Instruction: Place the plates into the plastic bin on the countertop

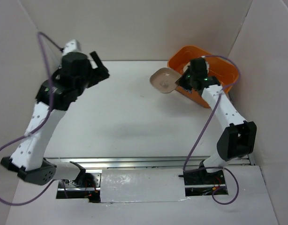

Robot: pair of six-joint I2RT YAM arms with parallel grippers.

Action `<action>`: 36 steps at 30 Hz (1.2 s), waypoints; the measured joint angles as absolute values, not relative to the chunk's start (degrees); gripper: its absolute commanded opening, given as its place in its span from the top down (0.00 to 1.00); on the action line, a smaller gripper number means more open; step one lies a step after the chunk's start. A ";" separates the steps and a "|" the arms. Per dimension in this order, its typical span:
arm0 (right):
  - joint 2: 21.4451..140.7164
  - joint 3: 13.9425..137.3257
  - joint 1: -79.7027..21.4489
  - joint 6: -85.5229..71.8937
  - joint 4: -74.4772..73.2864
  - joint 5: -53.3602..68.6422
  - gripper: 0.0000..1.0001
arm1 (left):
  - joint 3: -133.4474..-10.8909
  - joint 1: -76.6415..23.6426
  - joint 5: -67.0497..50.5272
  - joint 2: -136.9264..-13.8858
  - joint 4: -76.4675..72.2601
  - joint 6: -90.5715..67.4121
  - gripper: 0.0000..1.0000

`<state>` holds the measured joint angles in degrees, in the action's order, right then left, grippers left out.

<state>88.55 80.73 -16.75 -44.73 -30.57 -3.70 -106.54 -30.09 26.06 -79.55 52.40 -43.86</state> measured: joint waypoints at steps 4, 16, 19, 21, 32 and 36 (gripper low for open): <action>91.94 87.88 -2.59 -38.57 -30.70 1.74 1.00 | -106.02 -23.64 26.68 -70.46 52.29 -41.69 0.01; 127.72 132.38 12.49 -25.74 -34.70 10.83 1.00 | -92.27 -17.04 14.74 -65.95 55.94 -34.28 0.01; 132.03 132.84 13.17 -23.70 -35.64 12.29 1.00 | -91.50 -16.36 12.67 -66.52 58.28 -32.51 0.01; 134.26 132.88 13.52 -22.90 -35.79 12.69 1.00 | -91.55 -16.12 11.84 -66.28 58.54 -31.48 0.01; 137.10 137.58 13.65 -21.43 -36.84 10.68 0.00 | -91.72 -15.84 7.18 -68.69 58.35 -31.20 0.01; 133.82 137.95 13.37 -21.82 -37.04 7.88 0.00 | -92.82 -15.64 7.22 -71.11 58.52 -31.20 0.01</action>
